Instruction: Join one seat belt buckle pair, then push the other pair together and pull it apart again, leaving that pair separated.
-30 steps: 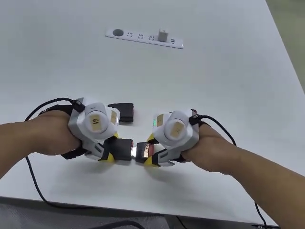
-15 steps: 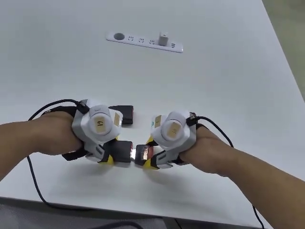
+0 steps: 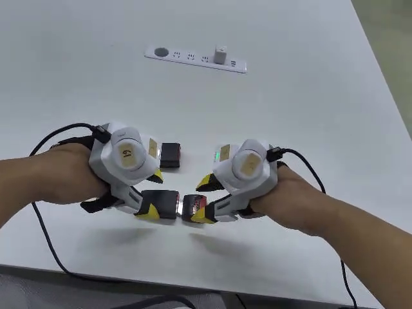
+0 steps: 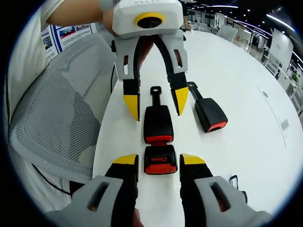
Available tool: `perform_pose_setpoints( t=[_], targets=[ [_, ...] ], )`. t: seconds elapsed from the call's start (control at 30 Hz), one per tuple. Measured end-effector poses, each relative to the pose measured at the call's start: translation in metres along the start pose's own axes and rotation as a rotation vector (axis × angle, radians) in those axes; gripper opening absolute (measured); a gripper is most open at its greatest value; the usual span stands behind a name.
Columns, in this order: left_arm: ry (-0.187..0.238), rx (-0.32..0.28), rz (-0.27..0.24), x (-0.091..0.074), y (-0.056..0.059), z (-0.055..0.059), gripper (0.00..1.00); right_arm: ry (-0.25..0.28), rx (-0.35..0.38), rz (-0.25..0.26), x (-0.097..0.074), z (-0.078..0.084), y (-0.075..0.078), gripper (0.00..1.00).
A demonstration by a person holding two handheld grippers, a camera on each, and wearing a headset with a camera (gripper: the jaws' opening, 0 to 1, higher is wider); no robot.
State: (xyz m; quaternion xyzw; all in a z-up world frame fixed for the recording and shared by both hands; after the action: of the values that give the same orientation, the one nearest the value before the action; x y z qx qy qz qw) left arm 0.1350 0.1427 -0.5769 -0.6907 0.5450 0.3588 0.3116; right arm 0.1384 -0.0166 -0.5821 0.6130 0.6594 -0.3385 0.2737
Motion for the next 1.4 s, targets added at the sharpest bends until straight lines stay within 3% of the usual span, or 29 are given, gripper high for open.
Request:
perform_pose_setpoints(
  t=[0.1,0.2,0.47,0.63,0.83,1.07,1.3,1.4],
  targets=[
    [0.027,-0.03,-0.024,-0.004,-0.008,-0.002,0.42,-0.011,-0.014,0.023,-0.007,0.002,0.003,0.32],
    [0.045,-0.044,-0.035,-0.002,-0.016,-0.004,0.42,-0.058,-0.027,0.056,-0.01,0.01,0.01,0.32],
    [0.048,-0.063,-0.072,0.007,-0.036,-0.009,0.43,-0.057,-0.009,0.084,-0.023,0.019,0.028,0.32],
    [0.034,-0.046,-0.075,0.011,-0.04,-0.012,0.44,-0.078,-0.012,0.096,-0.028,0.029,0.04,0.31],
    [0.033,-0.055,-0.089,0.012,-0.057,-0.004,0.45,-0.092,-0.003,0.116,-0.041,0.041,0.058,0.31],
    [0.028,-0.07,-0.097,0.011,-0.077,0.003,0.45,-0.118,0.009,0.169,-0.063,0.057,0.091,0.31],
    [0.0,-0.028,-0.099,0.015,-0.09,0.002,0.44,-0.153,-0.005,0.176,-0.067,0.07,0.107,0.31],
    [-0.011,-0.008,-0.071,0.02,-0.095,0.004,0.45,-0.164,-0.003,0.163,-0.065,0.074,0.111,0.31]
  ],
)
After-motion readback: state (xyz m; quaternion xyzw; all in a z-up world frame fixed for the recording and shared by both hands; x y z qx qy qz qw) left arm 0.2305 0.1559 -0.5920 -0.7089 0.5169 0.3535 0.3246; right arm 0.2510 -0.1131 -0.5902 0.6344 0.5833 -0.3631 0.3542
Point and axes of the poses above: the centre of the closed fingertips' face, and the gripper's own axes: x roughly forward along the fingers, y roughly to its right, z roughly out of its underside, the point moved 9 cm from there along -x, roughly backward along the fingers, and after that the axes turned 4 degrees about -z, right-handed, at the moved point
